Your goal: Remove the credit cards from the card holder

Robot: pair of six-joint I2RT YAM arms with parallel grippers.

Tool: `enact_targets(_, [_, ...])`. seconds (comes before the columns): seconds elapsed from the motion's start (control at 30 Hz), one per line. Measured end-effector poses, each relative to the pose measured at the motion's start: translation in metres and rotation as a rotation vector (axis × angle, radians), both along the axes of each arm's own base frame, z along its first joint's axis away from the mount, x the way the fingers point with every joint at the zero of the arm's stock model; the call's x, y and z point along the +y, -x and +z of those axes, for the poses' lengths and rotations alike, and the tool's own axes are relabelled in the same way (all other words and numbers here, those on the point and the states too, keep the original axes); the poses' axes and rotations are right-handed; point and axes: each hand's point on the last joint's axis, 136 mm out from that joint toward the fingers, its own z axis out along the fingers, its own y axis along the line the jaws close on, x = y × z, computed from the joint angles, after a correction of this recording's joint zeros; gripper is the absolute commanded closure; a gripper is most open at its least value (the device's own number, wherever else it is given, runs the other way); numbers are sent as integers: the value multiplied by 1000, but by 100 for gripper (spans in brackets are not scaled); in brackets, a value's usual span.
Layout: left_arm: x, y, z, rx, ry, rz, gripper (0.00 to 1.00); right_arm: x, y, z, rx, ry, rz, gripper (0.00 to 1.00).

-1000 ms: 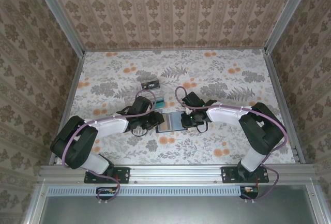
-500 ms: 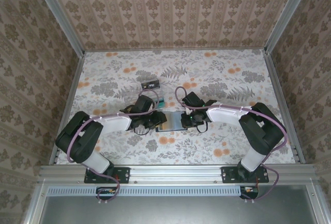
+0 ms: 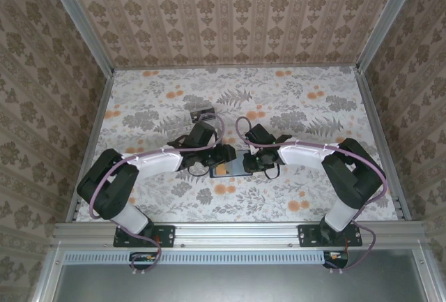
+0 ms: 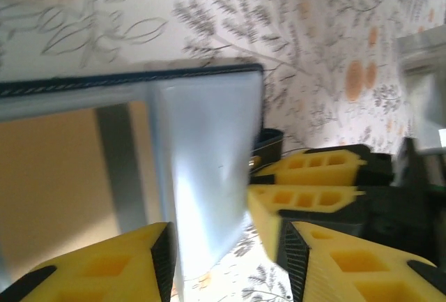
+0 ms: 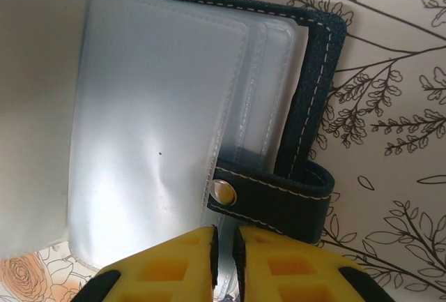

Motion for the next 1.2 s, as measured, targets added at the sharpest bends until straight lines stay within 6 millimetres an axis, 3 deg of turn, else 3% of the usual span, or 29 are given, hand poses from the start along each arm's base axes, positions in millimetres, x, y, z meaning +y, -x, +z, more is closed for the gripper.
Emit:
enact_targets(0.17, [-15, -3, 13, -19, 35, -36, 56, 0, -1, 0, 0, -6, -14, 72])
enact_targets(0.27, [-23, -4, 6, 1, 39, -56, 56, -5, -1, 3, -13, -1, -35, 68])
enact_targets(0.4, [-32, -1, -8, 38, 29, -83, 57, -28, -3, 13, -39, 8, -110, 64])
enact_targets(0.53, [-37, 3, -15, 65, 35, -95, 57, -40, -10, 30, -88, -13, -168, 63])
enact_targets(0.73, [-38, 2, -3, 38, 53, -94, 60, -34, -10, 38, -87, -59, -161, 67])
enact_targets(0.83, [-29, -1, 13, 1, 47, -78, 69, -24, -8, 42, -75, -110, -142, 70])
enact_targets(1.0, [4, -8, 37, -82, 19, -31, 99, 3, -5, 47, -34, -201, -98, 77])
enact_targets(1.2, [38, 2, 5, -29, -108, 4, 100, 35, -10, 44, 26, -290, -66, 82])
